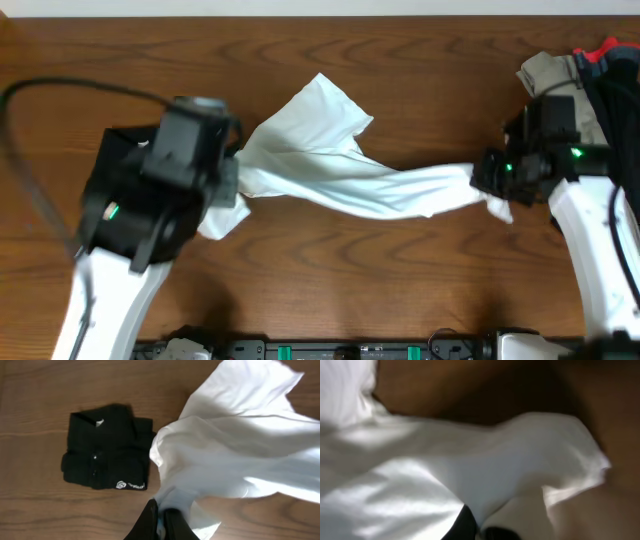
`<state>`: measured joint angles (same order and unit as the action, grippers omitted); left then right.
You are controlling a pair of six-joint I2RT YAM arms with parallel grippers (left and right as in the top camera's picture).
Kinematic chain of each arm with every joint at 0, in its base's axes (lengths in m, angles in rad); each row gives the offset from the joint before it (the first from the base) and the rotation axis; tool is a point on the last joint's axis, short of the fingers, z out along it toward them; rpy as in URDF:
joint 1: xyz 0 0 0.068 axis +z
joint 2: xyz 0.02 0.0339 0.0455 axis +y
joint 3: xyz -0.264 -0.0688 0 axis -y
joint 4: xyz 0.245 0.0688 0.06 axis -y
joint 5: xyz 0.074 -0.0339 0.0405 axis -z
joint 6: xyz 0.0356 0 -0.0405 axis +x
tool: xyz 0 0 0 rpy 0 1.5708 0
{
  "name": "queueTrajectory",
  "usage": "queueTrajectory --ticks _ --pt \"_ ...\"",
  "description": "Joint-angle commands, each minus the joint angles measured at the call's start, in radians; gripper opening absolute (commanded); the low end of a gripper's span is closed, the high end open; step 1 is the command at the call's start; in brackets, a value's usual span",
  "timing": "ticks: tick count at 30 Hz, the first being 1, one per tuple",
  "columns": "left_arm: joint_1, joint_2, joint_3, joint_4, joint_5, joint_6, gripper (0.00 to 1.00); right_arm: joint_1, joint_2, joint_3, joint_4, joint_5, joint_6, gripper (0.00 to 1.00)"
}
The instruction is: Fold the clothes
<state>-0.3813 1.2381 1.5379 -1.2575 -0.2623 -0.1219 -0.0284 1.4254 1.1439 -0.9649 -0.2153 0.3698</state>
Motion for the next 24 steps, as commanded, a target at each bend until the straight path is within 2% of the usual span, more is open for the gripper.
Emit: queueTrajectory --ticks 1,5,9,14,20,24 --pt "0.006 0.075 0.011 0.035 -0.021 0.025 0.06 0.008 0.082 0.009 0.106 0.001 -0.008 0.02" --pt "0.006 0.127 0.011 0.058 -0.021 0.024 0.06 0.007 0.157 0.009 0.231 -0.022 -0.008 0.01" --pt "0.006 0.121 0.011 0.019 -0.02 0.023 0.06 0.007 0.151 0.013 0.195 -0.048 -0.077 0.01" --pt "0.004 0.036 0.018 -0.05 -0.019 0.02 0.07 0.007 0.023 0.051 0.002 -0.043 -0.177 0.01" --pt "0.004 -0.116 0.035 -0.16 -0.008 0.013 0.06 0.007 -0.174 0.12 -0.373 -0.045 -0.158 0.02" --pt "0.004 -0.164 0.035 -0.123 -0.009 0.022 0.07 0.007 -0.216 0.122 -0.454 -0.047 -0.158 0.07"
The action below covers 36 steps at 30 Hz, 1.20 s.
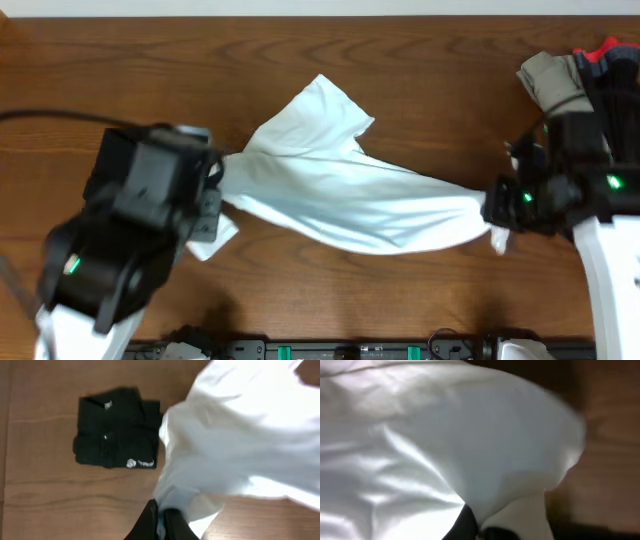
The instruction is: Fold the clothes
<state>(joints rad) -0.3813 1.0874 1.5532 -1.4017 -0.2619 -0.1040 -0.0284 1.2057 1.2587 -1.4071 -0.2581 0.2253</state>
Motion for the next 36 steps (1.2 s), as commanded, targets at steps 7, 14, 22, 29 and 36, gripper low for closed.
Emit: queueTrajectory --ticks 7,14,22,29,36 --pt "0.005 0.135 0.02 0.192 -0.013 0.06 0.06 0.007 0.183 0.007 0.207 -0.007 -0.002 0.1" --pt "0.005 0.363 0.02 0.269 -0.013 0.059 0.06 -0.008 0.433 0.008 0.524 -0.001 -0.006 0.5" --pt "0.005 0.437 0.02 0.253 -0.013 0.058 0.06 0.025 0.466 0.007 0.286 -0.186 -0.168 0.48" --pt "0.005 0.429 0.02 0.256 -0.013 0.058 0.06 0.192 0.457 -0.043 0.148 -0.168 -0.218 0.53" --pt "0.005 0.427 0.02 0.255 -0.013 0.058 0.06 0.36 0.457 -0.222 0.3 -0.155 -0.071 0.55"
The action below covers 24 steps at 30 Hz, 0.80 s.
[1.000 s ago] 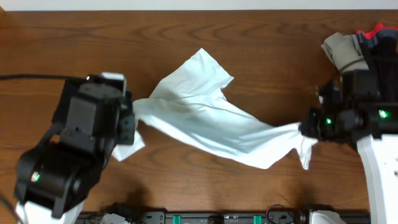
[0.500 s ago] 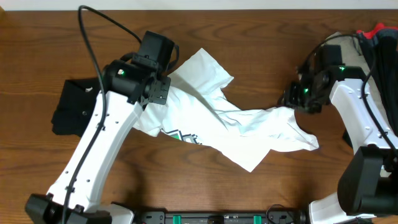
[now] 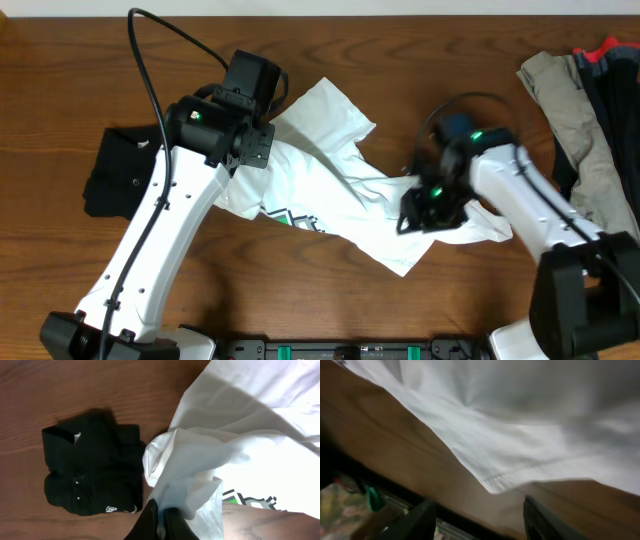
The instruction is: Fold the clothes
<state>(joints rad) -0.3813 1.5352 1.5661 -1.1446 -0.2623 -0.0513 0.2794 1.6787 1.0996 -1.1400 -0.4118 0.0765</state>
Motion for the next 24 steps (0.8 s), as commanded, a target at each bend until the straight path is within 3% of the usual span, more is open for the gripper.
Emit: queueTrajectory --ticks 1,9,13,17,21,22,24 --pt "0.005 -0.021 0.007 -0.002 -0.013 0.006 0.06 0.072 -0.016 -0.092 0.063 0.009 0.112 0.55" --pt "0.005 -0.022 0.007 -0.005 -0.013 0.006 0.06 0.159 -0.016 -0.255 0.235 0.117 0.358 0.64" --pt "0.005 -0.023 0.007 -0.005 -0.013 0.006 0.06 0.161 -0.016 -0.307 0.302 0.12 0.415 0.6" --pt "0.005 -0.023 0.007 -0.005 -0.012 0.006 0.06 0.16 -0.016 -0.331 0.34 0.12 0.436 0.42" --pt "0.005 -0.023 0.007 -0.006 -0.012 0.006 0.06 0.159 -0.016 -0.319 0.355 0.121 0.431 0.06" --pt "0.005 -0.023 0.007 -0.007 -0.013 0.006 0.06 0.156 -0.019 -0.31 0.349 0.121 0.425 0.02" --pt "0.005 -0.026 0.007 -0.013 -0.013 0.006 0.06 0.142 -0.041 -0.279 0.317 0.128 0.395 0.01"
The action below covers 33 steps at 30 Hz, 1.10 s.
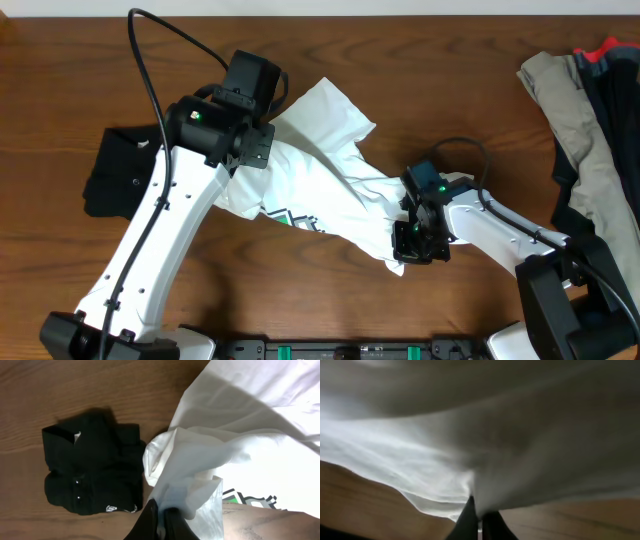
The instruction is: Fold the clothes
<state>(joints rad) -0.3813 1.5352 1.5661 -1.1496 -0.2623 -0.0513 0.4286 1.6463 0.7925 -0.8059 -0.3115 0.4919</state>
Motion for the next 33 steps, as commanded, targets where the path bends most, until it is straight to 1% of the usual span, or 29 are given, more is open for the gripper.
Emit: queueTrajectory --ticks 1,5,8,10,13,16,19,23,25,27,30,33 --pt "0.005 -0.029 0.007 -0.011 -0.013 0.006 0.06 -0.019 -0.029 0.05 -0.045 0.041 -0.036 0.01" --pt "0.005 -0.059 0.007 -0.015 -0.038 0.006 0.06 -0.092 -0.145 0.18 -0.192 0.166 -0.097 0.01" --pt "0.005 -0.097 0.007 -0.014 -0.047 0.006 0.06 -0.166 -0.235 0.295 -0.284 0.306 -0.101 0.01" --pt "0.005 -0.125 0.007 -0.013 -0.047 0.006 0.06 -0.228 -0.288 0.367 -0.315 0.369 -0.105 0.01" --pt "0.005 -0.16 0.007 -0.016 -0.047 0.006 0.06 -0.327 -0.343 0.447 -0.313 0.375 -0.135 0.01" --pt "0.005 -0.189 0.007 -0.016 -0.047 0.006 0.06 -0.402 -0.358 0.492 -0.314 0.373 -0.162 0.01" --pt "0.005 -0.217 0.007 -0.016 -0.047 0.006 0.06 -0.436 -0.358 0.5 -0.315 0.365 -0.195 0.01" --pt "0.005 -0.245 0.007 -0.016 -0.081 0.006 0.06 -0.441 -0.358 0.502 -0.31 0.365 -0.202 0.01" --pt "0.005 -0.258 0.007 -0.016 -0.084 0.006 0.06 -0.443 -0.358 0.505 -0.299 0.354 -0.21 0.01" --pt "0.005 -0.266 0.007 -0.016 -0.084 0.006 0.06 -0.443 -0.359 0.508 -0.283 0.302 -0.269 0.01" --pt "0.005 -0.276 0.007 -0.016 -0.084 0.006 0.06 -0.443 -0.36 0.509 -0.271 0.159 -0.365 0.01" --pt "0.005 -0.283 0.007 -0.016 -0.084 0.006 0.06 -0.442 -0.36 0.509 -0.274 -0.028 -0.52 0.02"
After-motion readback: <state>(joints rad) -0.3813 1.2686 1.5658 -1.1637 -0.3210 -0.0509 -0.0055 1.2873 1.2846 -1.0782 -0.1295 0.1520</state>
